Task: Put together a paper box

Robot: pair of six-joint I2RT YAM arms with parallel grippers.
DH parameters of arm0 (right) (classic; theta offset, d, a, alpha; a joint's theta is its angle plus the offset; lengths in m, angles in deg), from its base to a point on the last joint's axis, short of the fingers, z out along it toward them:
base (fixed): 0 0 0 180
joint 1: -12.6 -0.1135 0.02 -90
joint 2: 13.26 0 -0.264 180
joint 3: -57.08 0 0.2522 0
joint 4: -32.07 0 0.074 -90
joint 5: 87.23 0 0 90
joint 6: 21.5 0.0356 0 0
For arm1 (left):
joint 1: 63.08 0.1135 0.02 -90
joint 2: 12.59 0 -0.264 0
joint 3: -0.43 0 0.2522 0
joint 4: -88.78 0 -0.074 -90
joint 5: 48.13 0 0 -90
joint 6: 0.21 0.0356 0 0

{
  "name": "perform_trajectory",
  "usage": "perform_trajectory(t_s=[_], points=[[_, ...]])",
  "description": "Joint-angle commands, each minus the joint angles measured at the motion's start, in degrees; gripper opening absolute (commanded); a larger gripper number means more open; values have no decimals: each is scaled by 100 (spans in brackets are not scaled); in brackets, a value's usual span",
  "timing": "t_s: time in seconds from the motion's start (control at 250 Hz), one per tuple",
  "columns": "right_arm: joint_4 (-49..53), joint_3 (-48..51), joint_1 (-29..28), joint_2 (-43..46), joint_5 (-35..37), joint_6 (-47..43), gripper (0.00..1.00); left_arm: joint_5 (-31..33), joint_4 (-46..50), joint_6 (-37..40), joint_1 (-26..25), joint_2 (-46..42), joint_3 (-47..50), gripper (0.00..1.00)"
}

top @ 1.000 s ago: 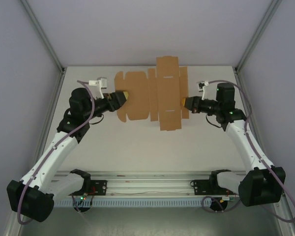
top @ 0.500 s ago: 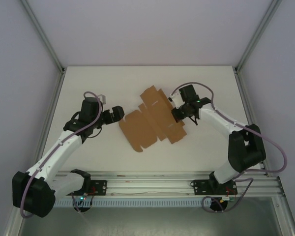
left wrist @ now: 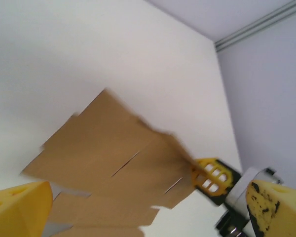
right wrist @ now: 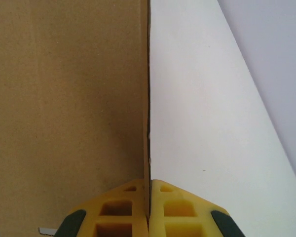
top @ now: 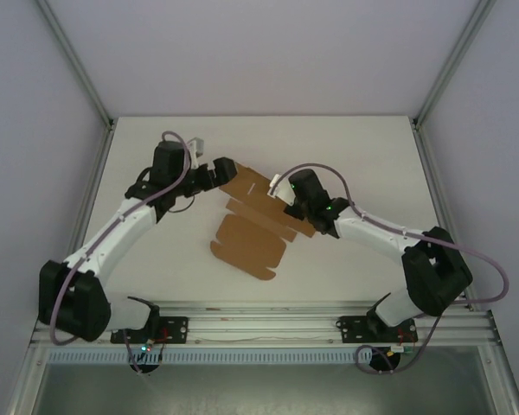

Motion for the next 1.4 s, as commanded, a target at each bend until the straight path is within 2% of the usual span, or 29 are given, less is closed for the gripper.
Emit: perform_trajectory(t_s=[0.0,0.216,0.444,0.648,0.971,1.211,1.399], points=[[-297,23,-47,124,339,-303,0,-648,-254,-53,-35,473,-532,100],[-317,-50,-100,54,332,-490,0,-950,-32,156,-191,1287,-1306,100],[-291,-124,-109,-144,503,-595,0,-1011,377,513,-333,1706,-1788,99],[-331,-238,-109,-231,640,-421,0,-1099,808,781,-483,1821,-1697,89],[-397,-310,-127,-167,490,-267,0,-1018,660,619,-685,1852,-1315,75],[-486,-237,-180,-201,513,-362,0,-1330,-119,-45,-864,1919,-1177,66],[-630,-190,-188,-156,454,-346,0,-1183,-366,-382,-947,2086,-1144,53]])
